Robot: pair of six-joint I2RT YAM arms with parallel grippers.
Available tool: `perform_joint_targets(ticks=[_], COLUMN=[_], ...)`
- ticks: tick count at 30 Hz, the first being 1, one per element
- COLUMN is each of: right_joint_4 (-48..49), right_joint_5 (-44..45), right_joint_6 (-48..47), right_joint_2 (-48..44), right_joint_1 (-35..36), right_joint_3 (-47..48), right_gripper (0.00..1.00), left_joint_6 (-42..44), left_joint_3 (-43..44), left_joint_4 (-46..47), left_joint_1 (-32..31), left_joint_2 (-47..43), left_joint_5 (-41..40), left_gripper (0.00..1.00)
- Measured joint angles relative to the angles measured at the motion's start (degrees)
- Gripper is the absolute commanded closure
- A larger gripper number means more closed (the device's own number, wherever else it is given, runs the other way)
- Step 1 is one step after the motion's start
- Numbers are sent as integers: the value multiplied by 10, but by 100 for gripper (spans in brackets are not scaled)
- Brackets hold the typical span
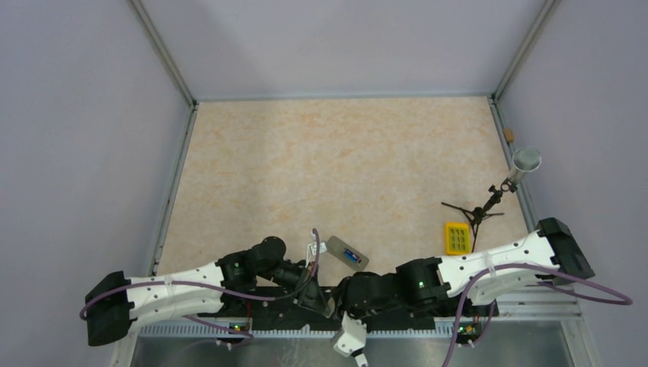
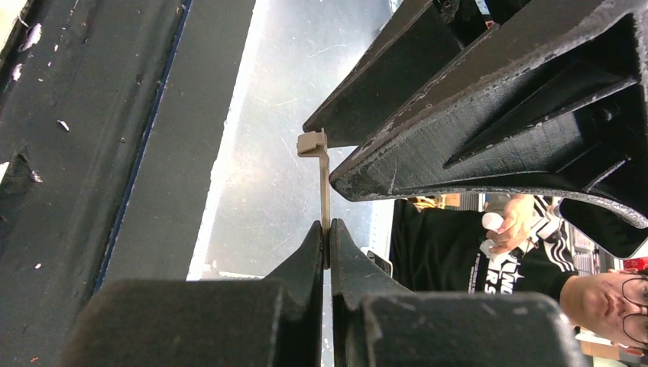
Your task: Load the batteries into the remote control
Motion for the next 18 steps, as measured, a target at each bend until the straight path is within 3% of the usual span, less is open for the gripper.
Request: perform_joint_targets(ticks=[18], right_joint_4=[0], right_joint_5=[-11], right_joint_6=[9], right_joint_2=[10], right_joint_1=[0], right_joint_3=[0], right_gripper=[65], left_joint_6=[0], left_joint_3=[0], left_joint_4=[6], left_joint_1=[0], left_joint_2=[9], left_joint_5=[4], left_gripper=[100])
